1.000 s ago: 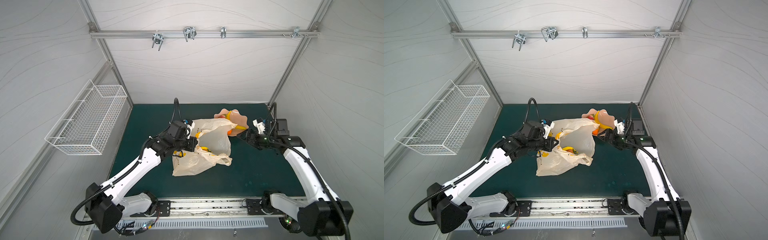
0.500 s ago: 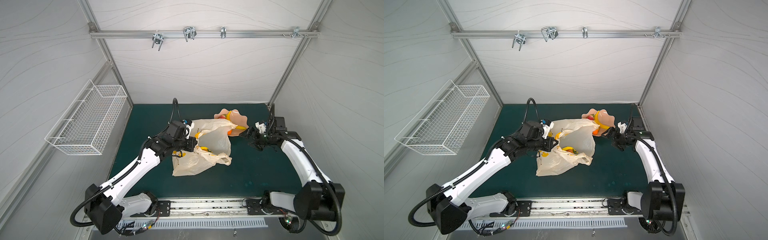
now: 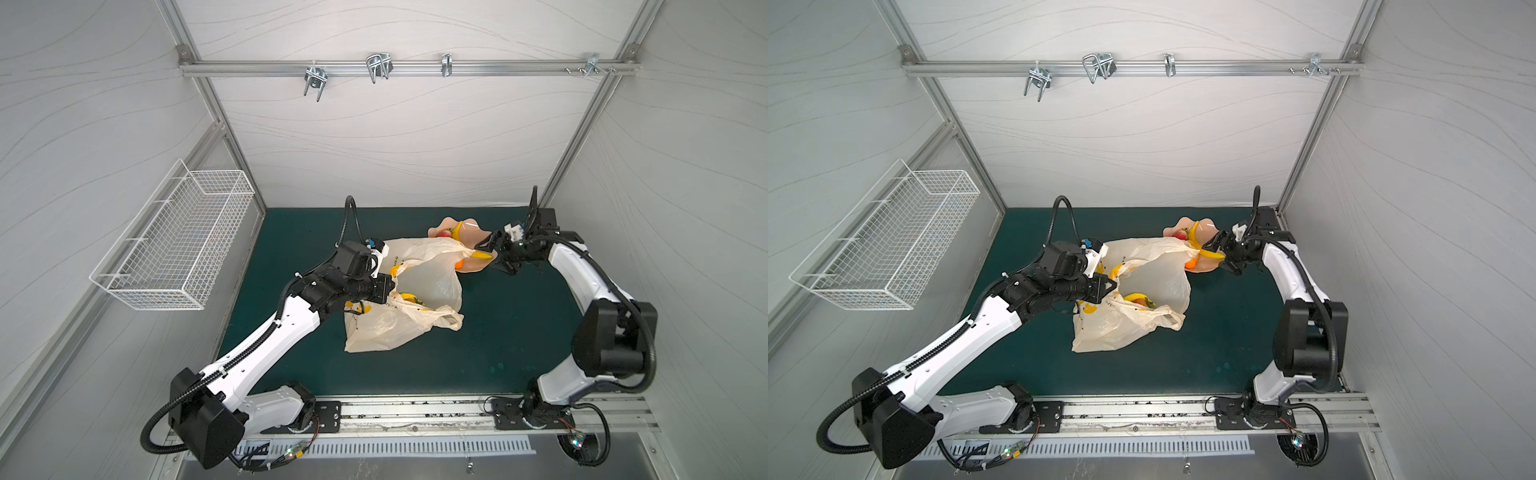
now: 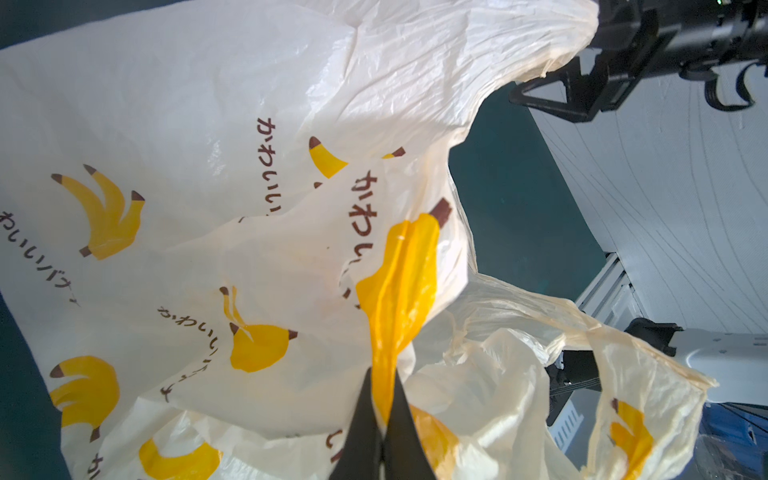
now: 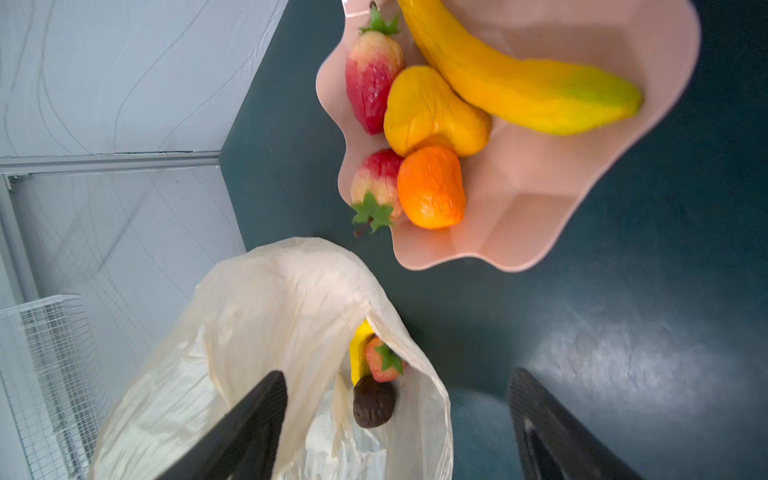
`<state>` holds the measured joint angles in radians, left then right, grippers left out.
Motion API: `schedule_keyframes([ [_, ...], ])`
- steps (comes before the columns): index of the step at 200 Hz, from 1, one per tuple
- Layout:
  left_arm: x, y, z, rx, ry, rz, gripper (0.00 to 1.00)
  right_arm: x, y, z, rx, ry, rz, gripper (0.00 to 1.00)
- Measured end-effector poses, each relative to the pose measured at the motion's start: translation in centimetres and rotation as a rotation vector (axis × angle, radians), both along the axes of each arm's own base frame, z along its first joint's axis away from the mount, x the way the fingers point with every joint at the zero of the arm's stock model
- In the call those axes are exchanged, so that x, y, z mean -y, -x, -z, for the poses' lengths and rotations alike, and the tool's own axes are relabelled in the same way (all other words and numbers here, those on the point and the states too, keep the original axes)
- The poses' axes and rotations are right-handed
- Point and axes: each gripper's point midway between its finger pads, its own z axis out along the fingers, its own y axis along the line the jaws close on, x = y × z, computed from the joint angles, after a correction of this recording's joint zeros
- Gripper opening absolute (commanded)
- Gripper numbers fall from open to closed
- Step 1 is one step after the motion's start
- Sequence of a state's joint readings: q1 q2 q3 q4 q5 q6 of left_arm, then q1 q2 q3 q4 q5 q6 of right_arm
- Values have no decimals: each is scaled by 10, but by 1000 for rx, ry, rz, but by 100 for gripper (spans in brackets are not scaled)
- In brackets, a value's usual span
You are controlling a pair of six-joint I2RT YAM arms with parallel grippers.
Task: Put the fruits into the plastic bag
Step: 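Withdraw the right gripper up out of the bag toward the bowl, then lower the right gripper into the bowl onto the orange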
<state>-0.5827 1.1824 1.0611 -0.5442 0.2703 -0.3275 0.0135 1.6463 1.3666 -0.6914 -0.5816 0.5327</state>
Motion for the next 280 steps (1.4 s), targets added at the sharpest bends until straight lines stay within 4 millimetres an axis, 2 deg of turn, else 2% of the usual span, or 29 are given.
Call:
schedule_keyframes([
  [33,-1,1,1,-5,-5,1,0,-5,-30,9,-11,20,-18,80],
  [98,-2,3,3,-13,-11,1,0,-36,-49,37,-62,80,-104,77],
  [184,-3,4,3,-17,-14,1,0,-53,-53,95,-176,191,-170,69],
  [209,-3,4,3,-17,-14,1,0,-55,-55,105,-190,211,-178,66],
  [237,-3,4,3,-17,-14,1,0,-53,-57,113,-200,230,-183,58],
  [262,-3,4,3,-17,-14,1,0,-52,-56,120,-212,247,-187,57],
  [280,-3,4,3,-17,-14,1,0,-52,-55,124,-221,257,-190,51],
])
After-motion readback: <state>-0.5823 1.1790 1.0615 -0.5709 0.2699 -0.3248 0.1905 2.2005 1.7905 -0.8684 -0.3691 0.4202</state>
